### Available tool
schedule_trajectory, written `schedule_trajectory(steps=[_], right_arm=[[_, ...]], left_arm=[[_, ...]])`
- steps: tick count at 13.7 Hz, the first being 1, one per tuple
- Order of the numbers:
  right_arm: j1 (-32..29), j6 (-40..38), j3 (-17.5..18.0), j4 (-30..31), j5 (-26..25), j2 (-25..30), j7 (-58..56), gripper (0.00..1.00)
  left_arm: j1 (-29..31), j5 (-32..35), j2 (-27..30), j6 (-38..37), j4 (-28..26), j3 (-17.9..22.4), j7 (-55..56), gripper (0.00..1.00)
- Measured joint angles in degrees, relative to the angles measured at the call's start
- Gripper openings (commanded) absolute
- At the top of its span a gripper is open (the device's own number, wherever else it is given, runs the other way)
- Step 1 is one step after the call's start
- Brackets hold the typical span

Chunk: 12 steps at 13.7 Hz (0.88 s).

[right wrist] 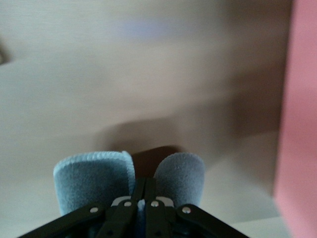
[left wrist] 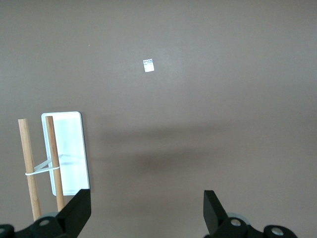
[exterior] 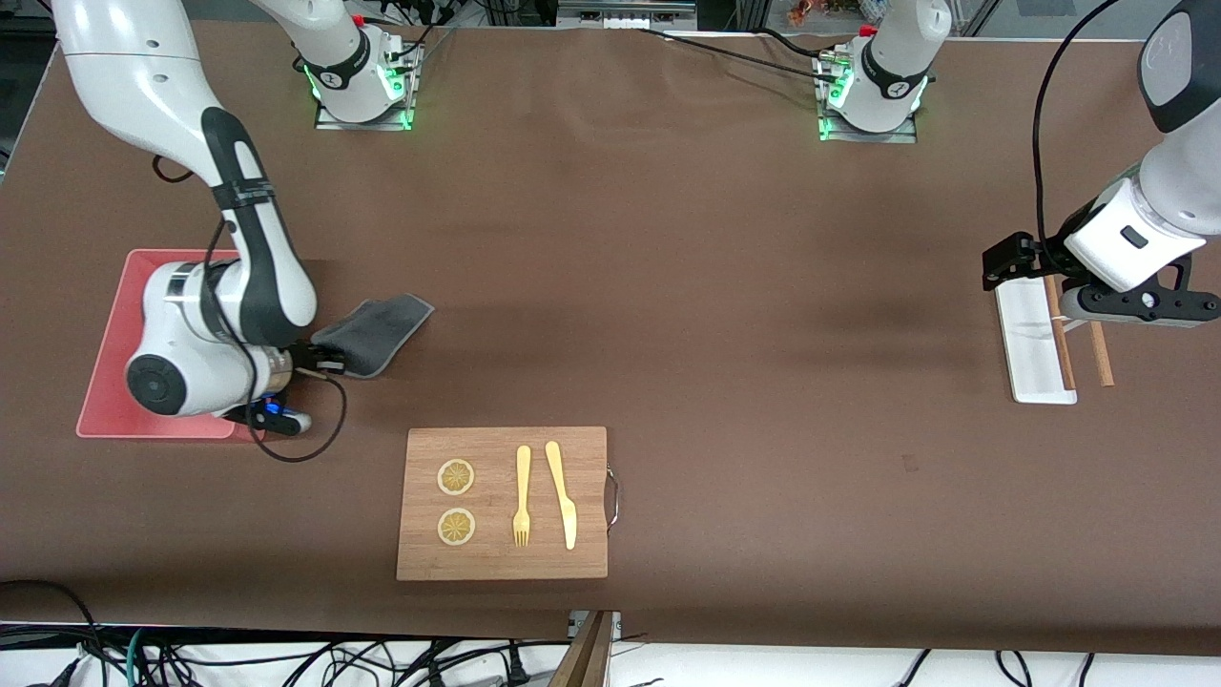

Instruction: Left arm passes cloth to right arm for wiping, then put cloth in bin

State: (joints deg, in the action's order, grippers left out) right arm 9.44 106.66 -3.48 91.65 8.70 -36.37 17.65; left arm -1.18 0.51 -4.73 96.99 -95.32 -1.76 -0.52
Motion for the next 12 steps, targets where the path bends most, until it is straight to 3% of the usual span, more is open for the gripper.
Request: schedule_trajectory(steps=[12], right_arm=[[3.4, 17.2, 19.4, 0.0, 0.0, -2.7, 37.8, 0.00]], left_arm=[[0.0, 0.0, 0.0, -0.2, -0.6, 0.0, -0.2, 1.00]])
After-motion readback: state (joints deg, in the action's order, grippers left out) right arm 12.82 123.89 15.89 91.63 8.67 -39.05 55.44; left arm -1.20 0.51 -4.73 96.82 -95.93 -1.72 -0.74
